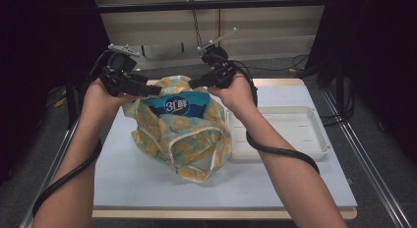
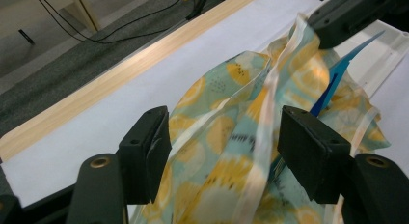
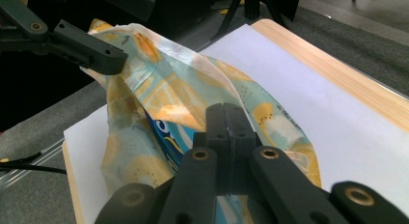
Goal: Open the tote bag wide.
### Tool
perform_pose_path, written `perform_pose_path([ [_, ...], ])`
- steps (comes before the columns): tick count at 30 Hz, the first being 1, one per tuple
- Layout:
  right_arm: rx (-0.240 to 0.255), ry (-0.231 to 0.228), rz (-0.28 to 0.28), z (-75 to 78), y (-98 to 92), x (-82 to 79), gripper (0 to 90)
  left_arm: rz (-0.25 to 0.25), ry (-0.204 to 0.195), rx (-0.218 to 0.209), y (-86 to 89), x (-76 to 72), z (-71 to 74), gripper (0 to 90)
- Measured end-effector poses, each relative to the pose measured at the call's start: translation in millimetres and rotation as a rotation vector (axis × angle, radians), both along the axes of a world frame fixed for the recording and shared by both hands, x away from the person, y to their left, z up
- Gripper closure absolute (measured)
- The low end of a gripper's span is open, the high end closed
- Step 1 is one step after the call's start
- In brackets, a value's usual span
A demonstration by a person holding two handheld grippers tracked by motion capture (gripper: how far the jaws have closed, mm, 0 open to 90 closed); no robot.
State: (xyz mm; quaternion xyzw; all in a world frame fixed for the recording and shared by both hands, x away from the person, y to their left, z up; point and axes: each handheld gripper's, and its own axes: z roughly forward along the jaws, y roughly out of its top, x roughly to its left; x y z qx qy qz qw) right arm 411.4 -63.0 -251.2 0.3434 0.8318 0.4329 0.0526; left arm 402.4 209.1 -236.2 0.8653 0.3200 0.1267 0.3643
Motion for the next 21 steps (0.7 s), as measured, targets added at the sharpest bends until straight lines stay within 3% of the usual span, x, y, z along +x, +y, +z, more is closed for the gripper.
perform_pose_path([
  [5,0.004,0.003,-0.015,-0.2,-3.4,0.7,90.0,0.002,0.009,-0.013,12.2,-2.3,-2.8,47.0],
  [9,0.006,0.001,-0.011,-0.8,-2.8,0.6,90.0,-0.030,0.029,-0.041,14.3,-5.1,-1.8,71.8],
  [15,0.004,0.003,-0.010,-0.9,-3.6,0.7,90.0,-0.026,0.026,-0.052,16.8,-6.6,9.9,83.0],
  [17,0.013,0.003,-0.009,-0.5,-4.6,1.0,90.0,-0.001,-0.001,-0.028,17.6,-5.8,14.0,87.0],
  [21,0.018,0.006,-0.009,-0.3,-4.5,1.4,90.0,0.036,-0.024,-0.020,14.0,1.3,11.3,87.6],
])
